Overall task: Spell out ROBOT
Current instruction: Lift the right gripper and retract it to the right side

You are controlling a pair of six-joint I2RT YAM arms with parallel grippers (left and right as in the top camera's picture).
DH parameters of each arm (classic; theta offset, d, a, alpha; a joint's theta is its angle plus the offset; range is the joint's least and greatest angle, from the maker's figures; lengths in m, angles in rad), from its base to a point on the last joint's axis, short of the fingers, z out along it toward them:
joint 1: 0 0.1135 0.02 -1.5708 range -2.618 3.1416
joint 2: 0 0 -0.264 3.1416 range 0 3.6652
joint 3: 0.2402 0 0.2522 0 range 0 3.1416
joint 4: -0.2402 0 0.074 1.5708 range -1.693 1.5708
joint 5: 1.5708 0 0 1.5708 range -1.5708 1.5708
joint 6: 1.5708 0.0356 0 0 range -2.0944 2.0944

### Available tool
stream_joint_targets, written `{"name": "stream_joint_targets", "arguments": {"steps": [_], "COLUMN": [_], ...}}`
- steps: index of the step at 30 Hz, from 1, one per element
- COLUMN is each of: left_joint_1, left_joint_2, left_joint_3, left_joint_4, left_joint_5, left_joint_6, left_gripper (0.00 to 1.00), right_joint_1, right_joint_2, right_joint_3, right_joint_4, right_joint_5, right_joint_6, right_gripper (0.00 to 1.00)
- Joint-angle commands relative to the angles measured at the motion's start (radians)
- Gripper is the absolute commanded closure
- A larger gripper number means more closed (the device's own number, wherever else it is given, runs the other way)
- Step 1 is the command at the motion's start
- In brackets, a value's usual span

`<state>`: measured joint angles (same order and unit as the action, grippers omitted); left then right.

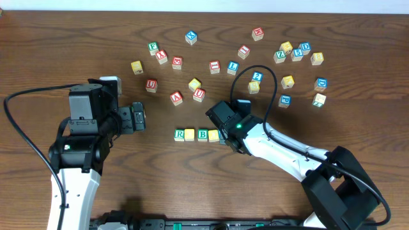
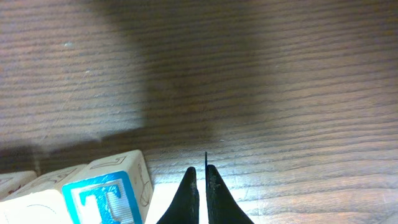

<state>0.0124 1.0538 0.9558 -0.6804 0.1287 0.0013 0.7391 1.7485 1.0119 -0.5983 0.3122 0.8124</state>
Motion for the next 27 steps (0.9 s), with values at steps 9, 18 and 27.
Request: {"name": "stream_joint_targets", "arguments": {"steps": [9,18,27], "left_joint_1": [0.005,0.005,0.005], "left_joint_2": [-0.003,-0.003,-0.003], "left_joint_3": [0.0,0.0,0.0], "left_joint_4": [0.0,0.0,0.0], "left_joint_5": [0.002,0.002,0.002], "left_joint_6": [0.013,0.013,0.013], "left_gripper": [0.0,0.0,0.0], "right_joint_1": [0.006,0.008,0.009], "right_joint_2": [-0.036,-0.036,-0.036], "right_joint_3": [0.043,0.043,0.042], "right_joint_4": [-0.026,-0.042,-0.044], "right_joint_5": [0.048,0.042,-0.035], "right_joint_6": [0.024,0.025,0.025], "right_gripper": [0.99,0.99,0.99]}}
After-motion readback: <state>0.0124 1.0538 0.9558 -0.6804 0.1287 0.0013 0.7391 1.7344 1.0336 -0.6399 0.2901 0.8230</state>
